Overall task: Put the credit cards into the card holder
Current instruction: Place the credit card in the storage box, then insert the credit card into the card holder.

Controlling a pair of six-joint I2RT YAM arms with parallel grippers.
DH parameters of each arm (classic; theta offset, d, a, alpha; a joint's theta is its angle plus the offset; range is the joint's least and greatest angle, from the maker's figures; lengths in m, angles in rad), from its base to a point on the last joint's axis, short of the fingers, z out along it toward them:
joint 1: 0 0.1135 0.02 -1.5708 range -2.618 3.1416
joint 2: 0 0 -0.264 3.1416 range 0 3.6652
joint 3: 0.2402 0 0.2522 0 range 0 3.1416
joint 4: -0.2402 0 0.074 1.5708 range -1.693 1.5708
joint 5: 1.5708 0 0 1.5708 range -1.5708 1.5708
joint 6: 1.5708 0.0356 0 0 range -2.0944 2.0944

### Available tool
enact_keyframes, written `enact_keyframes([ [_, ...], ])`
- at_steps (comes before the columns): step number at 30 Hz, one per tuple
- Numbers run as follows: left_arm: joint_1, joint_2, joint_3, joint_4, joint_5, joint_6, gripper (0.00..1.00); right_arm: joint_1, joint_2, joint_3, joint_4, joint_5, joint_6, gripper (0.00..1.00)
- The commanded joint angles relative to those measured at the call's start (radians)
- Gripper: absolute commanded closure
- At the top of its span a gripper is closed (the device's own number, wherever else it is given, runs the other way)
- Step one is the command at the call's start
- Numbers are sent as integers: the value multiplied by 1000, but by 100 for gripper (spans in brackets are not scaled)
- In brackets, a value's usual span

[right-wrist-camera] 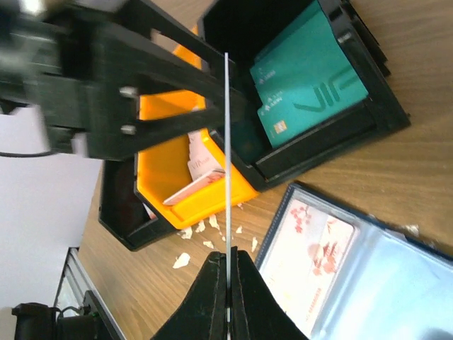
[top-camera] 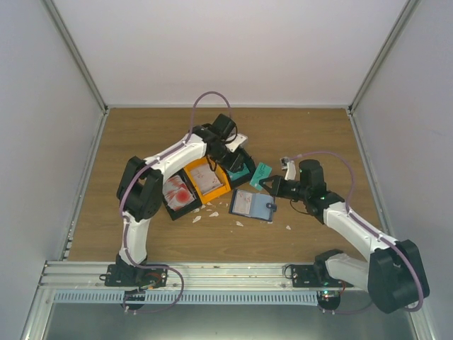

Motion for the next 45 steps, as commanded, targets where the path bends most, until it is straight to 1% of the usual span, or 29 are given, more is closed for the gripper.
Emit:
enact_keyframes([
  [1,-21,-159,-52,61,-45,-92,39,-9,-34,-14,-116,37,-30,100],
  [4,-26,-255,-157,137,-54,-180,35,-9,-46,-11,-204,63,-61,100],
  [7,-43,-356,-297,230,-41,-255,34,-8,-49,-6,-275,93,-78,100],
  [8,-48,-389,-343,271,-27,-284,34,-9,-52,-7,-282,87,-86,100],
  [10,-52,-453,-441,365,70,-351,31,-8,-73,-18,-259,15,-99,99],
  [12,-52,-514,-531,459,152,-441,26,-8,-100,-31,-211,-64,-105,100],
  [15,-52,-594,-628,579,241,-577,20,-9,-130,-50,-114,-209,-103,99],
  [18,-53,-662,-705,693,332,-659,13,-8,-141,-70,-25,-322,-82,100],
  [20,-53,-687,-734,734,379,-683,12,-9,-140,-89,61,-417,-45,100],
  [22,-53,-685,-743,748,437,-693,12,-8,-133,-112,183,-500,24,100],
  [25,-58,-671,-723,738,560,-679,13,-8,-135,-122,262,-551,76,100],
  [27,-63,-675,-712,707,553,-667,14,-7,-146,-126,317,-575,107,100],
  [30,-64,-670,-708,675,537,-653,20,-3,-165,-134,390,-603,157,100],
  [33,-70,-664,-715,683,551,-659,25,-4,-169,-127,375,-607,166,100],
  [34,-75,-662,-717,693,563,-664,31,-4,-168,-125,371,-609,168,100],
  [35,-78,-657,-715,700,582,-665,41,-4,-167,-124,367,-607,172,100],
  [37,-82,-650,-704,697,590,-664,55,-4,-168,-123,362,-601,173,100],
  [43,-84,-666,-723,733,596,-681,85,-4,-158,-124,372,-582,193,100],
  [45,-85,-665,-724,729,590,-670,97,-5,-157,-127,369,-577,199,99],
])
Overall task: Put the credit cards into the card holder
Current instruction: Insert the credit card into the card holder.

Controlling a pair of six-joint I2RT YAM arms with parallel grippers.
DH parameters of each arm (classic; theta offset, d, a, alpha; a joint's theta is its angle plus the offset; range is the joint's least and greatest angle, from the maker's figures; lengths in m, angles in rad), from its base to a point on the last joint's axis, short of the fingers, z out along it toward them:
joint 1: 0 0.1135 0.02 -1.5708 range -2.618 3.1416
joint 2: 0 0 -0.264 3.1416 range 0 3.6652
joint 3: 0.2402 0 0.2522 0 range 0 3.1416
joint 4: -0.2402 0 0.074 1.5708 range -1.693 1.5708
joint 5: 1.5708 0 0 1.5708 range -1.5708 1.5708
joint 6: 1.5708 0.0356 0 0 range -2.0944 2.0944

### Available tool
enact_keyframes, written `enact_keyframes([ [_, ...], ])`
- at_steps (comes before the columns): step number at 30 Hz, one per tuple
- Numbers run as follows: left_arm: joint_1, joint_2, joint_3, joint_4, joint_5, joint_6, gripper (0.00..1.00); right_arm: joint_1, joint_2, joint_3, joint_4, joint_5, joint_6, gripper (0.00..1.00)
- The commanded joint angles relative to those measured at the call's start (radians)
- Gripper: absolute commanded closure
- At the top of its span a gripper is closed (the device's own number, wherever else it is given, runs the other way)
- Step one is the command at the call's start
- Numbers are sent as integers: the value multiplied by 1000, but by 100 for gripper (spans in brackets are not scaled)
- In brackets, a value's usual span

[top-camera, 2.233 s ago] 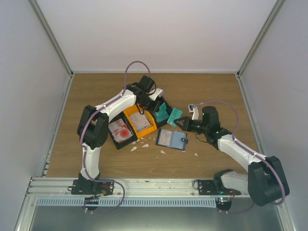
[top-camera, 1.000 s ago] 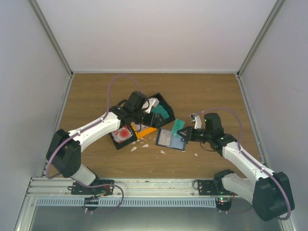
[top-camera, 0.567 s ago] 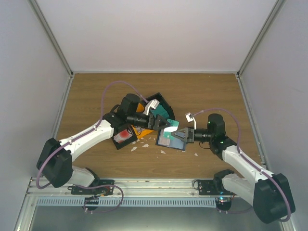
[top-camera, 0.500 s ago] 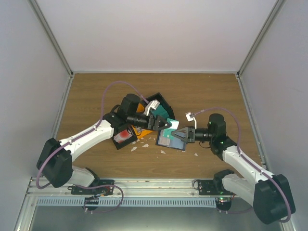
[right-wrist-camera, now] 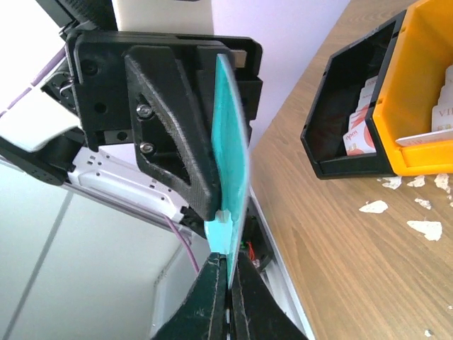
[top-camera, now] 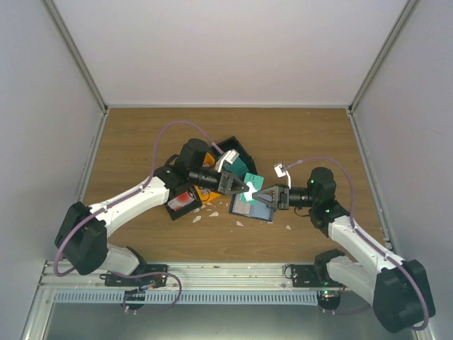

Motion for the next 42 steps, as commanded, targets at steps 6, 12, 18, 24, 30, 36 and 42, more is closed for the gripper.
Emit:
enact_keyframes([
  [6,-8,-10,0,-15,-151,78,100,-3,-42,15,-221,133,-82,62],
  [12,-13,19,-47,-45,-411,62,100,4,-29,125,-704,626,-177,48],
  [18,-58,118,-68,67,-415,14,100,104,35,234,-935,1004,-171,43],
  [24,-83,237,-35,112,-398,5,100,236,196,246,-950,1107,-174,38],
  [30,-103,311,-47,209,-430,-36,100,296,351,266,-925,1155,-177,37],
  [36,-103,364,-32,207,-461,-29,100,303,437,274,-897,1199,-162,40],
  [42,-103,385,-32,209,-513,-40,100,307,503,294,-923,1230,-148,50],
])
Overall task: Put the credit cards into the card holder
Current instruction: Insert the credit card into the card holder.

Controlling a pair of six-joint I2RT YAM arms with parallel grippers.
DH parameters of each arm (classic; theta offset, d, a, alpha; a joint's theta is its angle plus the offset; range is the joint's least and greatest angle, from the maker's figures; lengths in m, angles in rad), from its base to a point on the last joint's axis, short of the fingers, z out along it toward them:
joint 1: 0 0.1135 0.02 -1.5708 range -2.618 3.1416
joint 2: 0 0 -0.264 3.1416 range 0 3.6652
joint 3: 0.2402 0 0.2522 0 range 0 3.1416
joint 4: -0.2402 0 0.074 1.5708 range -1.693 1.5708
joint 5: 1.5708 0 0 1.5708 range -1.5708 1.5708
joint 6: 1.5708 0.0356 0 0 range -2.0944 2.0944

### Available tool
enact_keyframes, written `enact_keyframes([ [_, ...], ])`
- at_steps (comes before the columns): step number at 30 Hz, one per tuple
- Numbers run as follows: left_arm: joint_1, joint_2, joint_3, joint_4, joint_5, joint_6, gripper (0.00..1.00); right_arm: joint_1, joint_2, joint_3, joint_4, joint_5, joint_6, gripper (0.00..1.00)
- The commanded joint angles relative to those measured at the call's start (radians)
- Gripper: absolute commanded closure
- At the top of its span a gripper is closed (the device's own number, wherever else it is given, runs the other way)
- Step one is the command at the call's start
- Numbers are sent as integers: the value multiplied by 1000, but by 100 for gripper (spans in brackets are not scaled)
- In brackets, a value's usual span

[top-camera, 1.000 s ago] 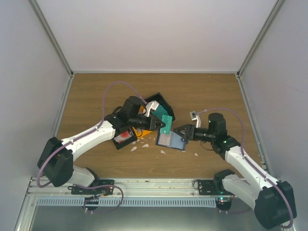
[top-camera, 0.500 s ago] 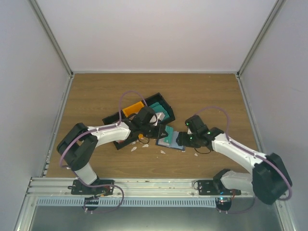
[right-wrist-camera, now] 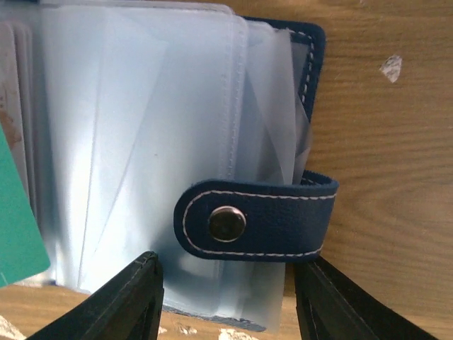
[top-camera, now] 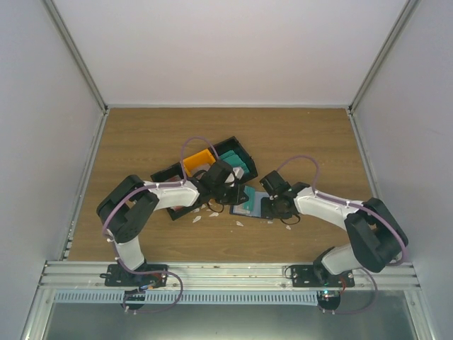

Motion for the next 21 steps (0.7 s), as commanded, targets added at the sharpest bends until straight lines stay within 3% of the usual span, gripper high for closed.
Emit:
enact_keyframes([
  [1,-6,31,22,67,-51,-10,100,10,40,14,-11,58,16,51],
  [10,-6,69,10,110,-16,-49,100,12,49,-18,7,15,31,55],
  [15,-6,128,29,143,77,-97,100,11,51,-17,13,4,35,55],
  [21,-7,164,62,56,42,-108,100,12,40,-22,11,9,41,55],
])
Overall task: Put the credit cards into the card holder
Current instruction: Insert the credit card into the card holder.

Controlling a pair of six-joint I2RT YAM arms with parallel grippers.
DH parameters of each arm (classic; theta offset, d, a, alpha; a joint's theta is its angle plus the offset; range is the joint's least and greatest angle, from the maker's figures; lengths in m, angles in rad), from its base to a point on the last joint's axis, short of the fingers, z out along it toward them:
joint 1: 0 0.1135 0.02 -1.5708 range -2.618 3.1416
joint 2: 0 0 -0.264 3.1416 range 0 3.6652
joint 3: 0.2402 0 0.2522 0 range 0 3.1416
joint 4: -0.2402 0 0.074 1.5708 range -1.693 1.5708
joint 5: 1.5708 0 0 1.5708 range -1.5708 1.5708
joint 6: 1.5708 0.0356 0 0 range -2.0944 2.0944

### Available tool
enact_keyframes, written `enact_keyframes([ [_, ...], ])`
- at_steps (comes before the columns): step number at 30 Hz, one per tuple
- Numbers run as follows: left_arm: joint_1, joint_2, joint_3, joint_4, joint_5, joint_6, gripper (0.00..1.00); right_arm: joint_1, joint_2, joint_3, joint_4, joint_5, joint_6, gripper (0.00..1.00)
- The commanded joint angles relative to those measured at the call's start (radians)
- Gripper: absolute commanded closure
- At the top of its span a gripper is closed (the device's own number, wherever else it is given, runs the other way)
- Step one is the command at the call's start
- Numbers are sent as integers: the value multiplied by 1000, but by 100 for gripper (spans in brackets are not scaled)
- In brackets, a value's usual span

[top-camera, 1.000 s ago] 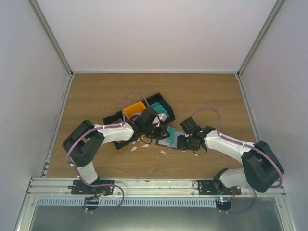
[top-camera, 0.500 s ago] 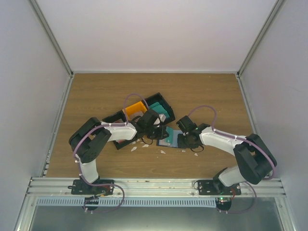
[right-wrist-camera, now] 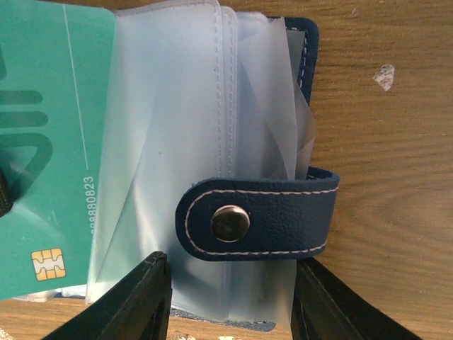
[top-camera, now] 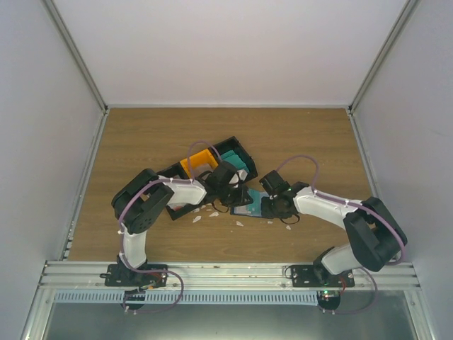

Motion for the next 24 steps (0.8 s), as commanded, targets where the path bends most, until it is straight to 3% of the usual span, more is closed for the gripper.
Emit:
enact_keyframes([
  [1,-8,28,21,-37,-18,-20,100,10,14,-39,5,-4,25,55],
  [13,-56,57,53,-68,-48,-25,91,8,-86,-52,17,-6,50,51],
  [24,-92,87,123,-156,-67,45,78,0,-179,-81,17,52,83,43],
])
